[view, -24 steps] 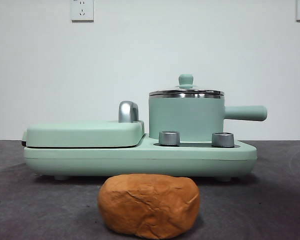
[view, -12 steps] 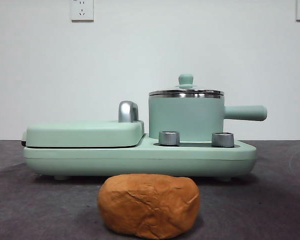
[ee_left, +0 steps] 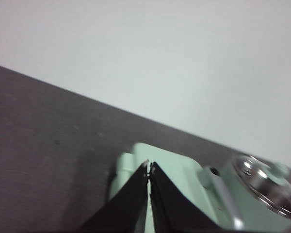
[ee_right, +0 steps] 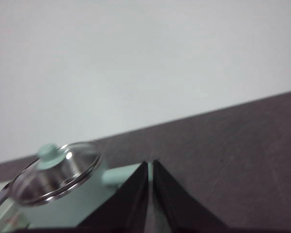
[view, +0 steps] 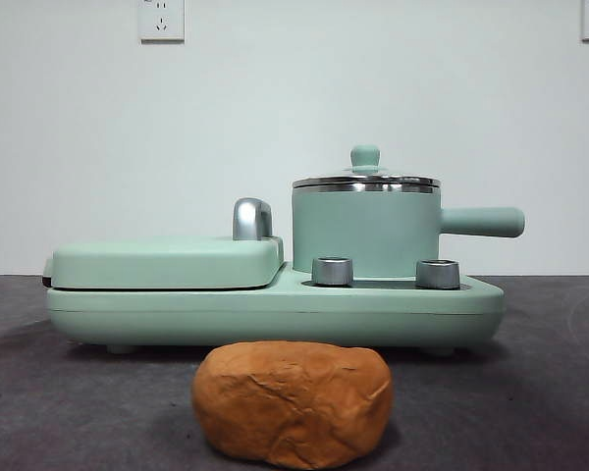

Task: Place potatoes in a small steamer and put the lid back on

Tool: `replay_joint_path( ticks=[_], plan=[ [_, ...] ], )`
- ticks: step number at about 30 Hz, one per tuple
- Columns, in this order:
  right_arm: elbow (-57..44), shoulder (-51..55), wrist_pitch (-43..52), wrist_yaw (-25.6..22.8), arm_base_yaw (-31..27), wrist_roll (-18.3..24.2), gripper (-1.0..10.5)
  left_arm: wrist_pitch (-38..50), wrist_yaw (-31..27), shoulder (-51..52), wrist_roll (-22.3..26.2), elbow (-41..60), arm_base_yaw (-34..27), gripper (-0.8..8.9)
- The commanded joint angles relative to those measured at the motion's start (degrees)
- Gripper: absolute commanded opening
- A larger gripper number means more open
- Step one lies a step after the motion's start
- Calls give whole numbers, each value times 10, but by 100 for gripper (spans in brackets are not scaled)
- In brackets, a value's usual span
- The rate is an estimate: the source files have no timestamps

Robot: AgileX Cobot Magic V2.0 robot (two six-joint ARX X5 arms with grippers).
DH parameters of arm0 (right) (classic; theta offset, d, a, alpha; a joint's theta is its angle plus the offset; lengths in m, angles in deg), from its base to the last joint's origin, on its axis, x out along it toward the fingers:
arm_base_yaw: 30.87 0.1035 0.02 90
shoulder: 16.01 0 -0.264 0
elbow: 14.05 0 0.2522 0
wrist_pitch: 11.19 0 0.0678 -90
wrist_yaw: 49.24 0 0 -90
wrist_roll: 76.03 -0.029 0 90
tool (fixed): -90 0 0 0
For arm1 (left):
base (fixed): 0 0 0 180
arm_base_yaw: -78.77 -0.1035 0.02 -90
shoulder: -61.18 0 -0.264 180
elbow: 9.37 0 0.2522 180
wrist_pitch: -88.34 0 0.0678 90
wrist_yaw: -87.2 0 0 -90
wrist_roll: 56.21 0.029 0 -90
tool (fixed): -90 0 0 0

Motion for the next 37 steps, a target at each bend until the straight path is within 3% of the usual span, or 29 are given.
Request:
replay_joint_path(
  ticks=[1, 9, 14, 23, 29, 34, 37],
  plan=[
    [41, -39, -10, 27, 0, 0, 13, -10, 38, -61, 41, -62, 1, 9],
    [144, -181, -27, 152, 0, 136, 13, -38, 165, -255, 133, -215, 13, 9],
    [203, -266, -80, 207, 1, 274, 13, -98, 177, -336, 248, -297, 52, 9],
    [291, -369, -160, 205, 15, 396, 13, -191, 173, -431, 424, -380, 131, 8],
    [313, -389, -203, 178, 42, 452, 36, -190, 173, -450, 550, -380, 177, 8],
    [313, -388, -213, 178, 48, 458, 284, -183, 174, -452, 558, -380, 194, 82],
    [313, -388, -213, 178, 49, 457, 317, -176, 174, -452, 558, -380, 199, 172]
  ],
)
